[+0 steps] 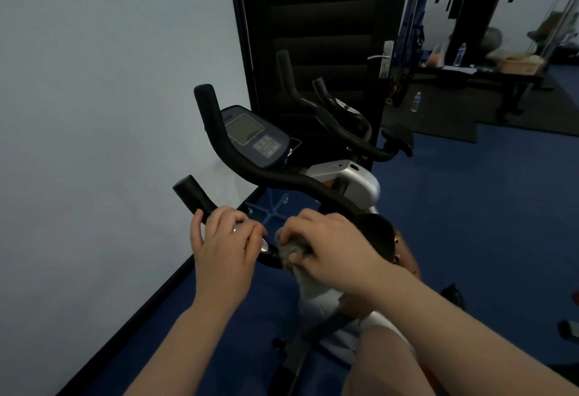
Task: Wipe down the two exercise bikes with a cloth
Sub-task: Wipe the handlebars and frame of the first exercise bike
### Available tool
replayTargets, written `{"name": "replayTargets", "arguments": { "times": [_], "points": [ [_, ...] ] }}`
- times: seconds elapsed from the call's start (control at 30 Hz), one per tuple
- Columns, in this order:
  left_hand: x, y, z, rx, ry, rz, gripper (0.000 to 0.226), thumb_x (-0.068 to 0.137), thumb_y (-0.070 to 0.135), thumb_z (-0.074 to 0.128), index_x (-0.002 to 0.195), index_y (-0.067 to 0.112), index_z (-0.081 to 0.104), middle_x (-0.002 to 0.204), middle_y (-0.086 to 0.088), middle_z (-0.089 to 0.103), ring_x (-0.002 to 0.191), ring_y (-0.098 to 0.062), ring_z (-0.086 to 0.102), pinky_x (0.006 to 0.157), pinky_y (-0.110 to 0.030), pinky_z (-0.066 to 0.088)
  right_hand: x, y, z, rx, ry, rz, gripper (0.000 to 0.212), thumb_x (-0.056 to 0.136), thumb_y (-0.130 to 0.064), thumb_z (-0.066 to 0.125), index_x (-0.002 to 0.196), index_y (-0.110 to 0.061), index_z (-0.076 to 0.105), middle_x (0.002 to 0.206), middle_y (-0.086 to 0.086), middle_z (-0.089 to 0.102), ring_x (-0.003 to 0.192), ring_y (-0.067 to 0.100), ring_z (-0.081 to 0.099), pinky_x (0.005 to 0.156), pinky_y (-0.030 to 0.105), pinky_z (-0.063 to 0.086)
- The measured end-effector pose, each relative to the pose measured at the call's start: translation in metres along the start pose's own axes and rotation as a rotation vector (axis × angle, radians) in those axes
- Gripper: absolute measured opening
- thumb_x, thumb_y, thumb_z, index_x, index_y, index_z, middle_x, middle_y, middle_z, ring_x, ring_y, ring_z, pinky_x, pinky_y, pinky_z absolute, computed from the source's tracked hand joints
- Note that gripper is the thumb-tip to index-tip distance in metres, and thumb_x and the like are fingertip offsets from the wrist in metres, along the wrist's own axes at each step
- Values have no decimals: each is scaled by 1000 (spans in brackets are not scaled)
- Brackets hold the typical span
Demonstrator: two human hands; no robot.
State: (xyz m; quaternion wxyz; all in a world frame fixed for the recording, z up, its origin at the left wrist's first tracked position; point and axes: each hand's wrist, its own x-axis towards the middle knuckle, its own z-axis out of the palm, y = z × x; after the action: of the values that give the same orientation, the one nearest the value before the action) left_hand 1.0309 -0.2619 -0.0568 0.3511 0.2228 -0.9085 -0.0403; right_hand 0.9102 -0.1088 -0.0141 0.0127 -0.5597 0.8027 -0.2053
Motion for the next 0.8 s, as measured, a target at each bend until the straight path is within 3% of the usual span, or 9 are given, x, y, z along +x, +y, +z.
{"name": "replayTargets", "arguments": {
  "times": [0.07, 0.13, 0.27, 0.43, 0.5, 0.6, 0.73, 0.8],
  "points": [
    [0, -2, -2, 7, -17, 7, 29, 96, 33, 39, 80, 35, 63, 92, 18, 46, 106, -6, 47, 117, -34, 1, 2, 5, -6, -30, 13, 40, 27, 86, -30, 61, 109, -41, 52, 114, -16, 53, 110, 9, 52, 109, 33, 25],
    [1, -2, -4, 14, -19, 2, 30, 95, 34, 39, 78, 35, 64, 91, 16, 48, 105, -6, 47, 117, -36, 3, 2, 13, -11, -15, 42, 140, 26, 89, -29, 58, 112, -40, 53, 117, -15, 53, 115, 9, 50, 112, 33, 21],
    [3, 1, -2, -6, -9, -1, 31, 95, 33, 39, 77, 33, 65, 90, 15, 48, 105, -7, 47, 116, -37, 4, -5, 1, -1, -58, 3, 36, 31, 88, -30, 58, 118, -39, 53, 120, -13, 52, 111, 12, 53, 105, 32, 32],
    [2, 5, 1, -20, 14, -41, 33, 94, 30, 38, 73, 31, 63, 87, 12, 46, 102, -11, 48, 117, -40, 4, -3, 8, -10, 21, -20, 169, 31, 91, -31, 61, 121, -37, 57, 122, -10, 53, 108, 15, 55, 99, 36, 41],
    [2, 6, 2, -6, 13, -39, 32, 94, 30, 38, 73, 29, 63, 87, 11, 46, 102, -12, 48, 117, -40, 4, -5, -4, 0, -111, -15, 154, 30, 93, -40, 55, 124, -38, 54, 125, -7, 49, 99, 20, 57, 90, 35, 45],
    [2, 4, 3, 1, 18, -27, 31, 93, 30, 38, 74, 29, 63, 88, 11, 46, 102, -13, 47, 117, -40, 3, -12, -12, 1, -12, 17, 168, 33, 99, -54, 36, 115, -39, 60, 116, -7, 55, 93, 19, 59, 80, 36, 48],
    [2, 3, 5, 7, 25, -24, 31, 94, 30, 38, 74, 30, 62, 89, 11, 46, 102, -13, 48, 117, -41, 5, -9, -29, 7, -178, 229, 253, 20, 96, -36, 53, 108, -25, 65, 100, -3, 61, 82, 18, 59, 70, 33, 47],
    [2, 2, 5, 19, 21, -19, 30, 94, 30, 38, 76, 29, 62, 90, 11, 46, 103, -12, 47, 116, -43, 6, -10, -52, 27, -142, 203, 280, 20, 101, -32, 43, 114, -22, 54, 103, -2, 56, 82, 17, 56, 71, 33, 45]
  ]
}}
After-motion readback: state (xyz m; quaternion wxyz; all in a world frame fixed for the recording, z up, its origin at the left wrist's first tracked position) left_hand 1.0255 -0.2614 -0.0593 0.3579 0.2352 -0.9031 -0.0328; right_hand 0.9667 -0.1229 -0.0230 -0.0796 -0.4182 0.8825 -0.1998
